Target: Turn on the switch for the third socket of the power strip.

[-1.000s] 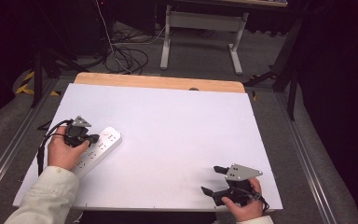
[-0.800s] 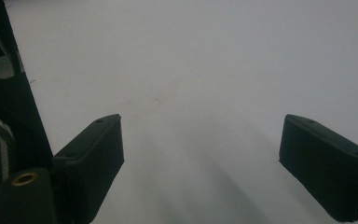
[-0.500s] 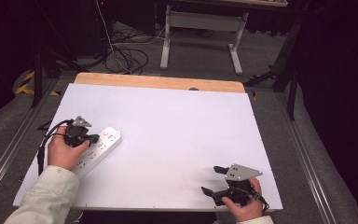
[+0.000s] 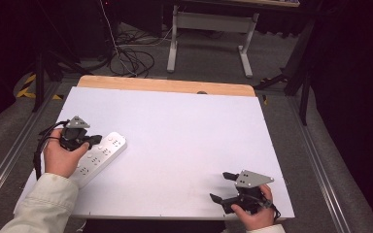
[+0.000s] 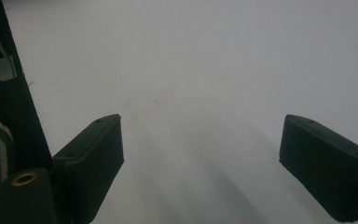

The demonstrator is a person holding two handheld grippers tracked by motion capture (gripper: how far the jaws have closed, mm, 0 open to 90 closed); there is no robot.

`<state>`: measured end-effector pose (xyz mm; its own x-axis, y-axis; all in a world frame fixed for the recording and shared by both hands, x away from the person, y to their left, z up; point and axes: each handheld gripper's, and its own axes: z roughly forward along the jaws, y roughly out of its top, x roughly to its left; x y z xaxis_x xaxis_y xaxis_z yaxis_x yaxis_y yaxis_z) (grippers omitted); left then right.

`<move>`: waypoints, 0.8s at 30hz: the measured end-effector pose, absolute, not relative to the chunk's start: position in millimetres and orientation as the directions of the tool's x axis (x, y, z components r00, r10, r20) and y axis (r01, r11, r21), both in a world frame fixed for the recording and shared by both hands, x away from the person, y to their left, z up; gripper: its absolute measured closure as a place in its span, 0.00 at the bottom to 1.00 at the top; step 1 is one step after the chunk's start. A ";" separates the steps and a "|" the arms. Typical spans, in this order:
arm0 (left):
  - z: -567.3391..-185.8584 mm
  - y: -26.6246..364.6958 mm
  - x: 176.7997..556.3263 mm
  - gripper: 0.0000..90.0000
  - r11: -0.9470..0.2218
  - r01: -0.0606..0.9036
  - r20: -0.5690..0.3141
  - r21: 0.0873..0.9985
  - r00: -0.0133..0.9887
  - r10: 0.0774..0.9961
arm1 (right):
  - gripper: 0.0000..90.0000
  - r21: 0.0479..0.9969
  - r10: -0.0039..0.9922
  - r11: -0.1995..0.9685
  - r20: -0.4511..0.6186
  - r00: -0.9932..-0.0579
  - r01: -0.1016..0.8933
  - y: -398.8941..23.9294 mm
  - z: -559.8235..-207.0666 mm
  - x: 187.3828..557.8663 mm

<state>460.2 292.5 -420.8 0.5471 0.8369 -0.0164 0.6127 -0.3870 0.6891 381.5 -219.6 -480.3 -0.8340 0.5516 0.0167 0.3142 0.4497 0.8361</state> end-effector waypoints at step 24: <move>-395.9 290.3 441.7 1.00 -0.393 0.563 -0.032 0.727 0.599 0.800 | 0.15 0.833 0.551 0.454 0.017 -0.834 0.317 -219.2 -480.8 382.1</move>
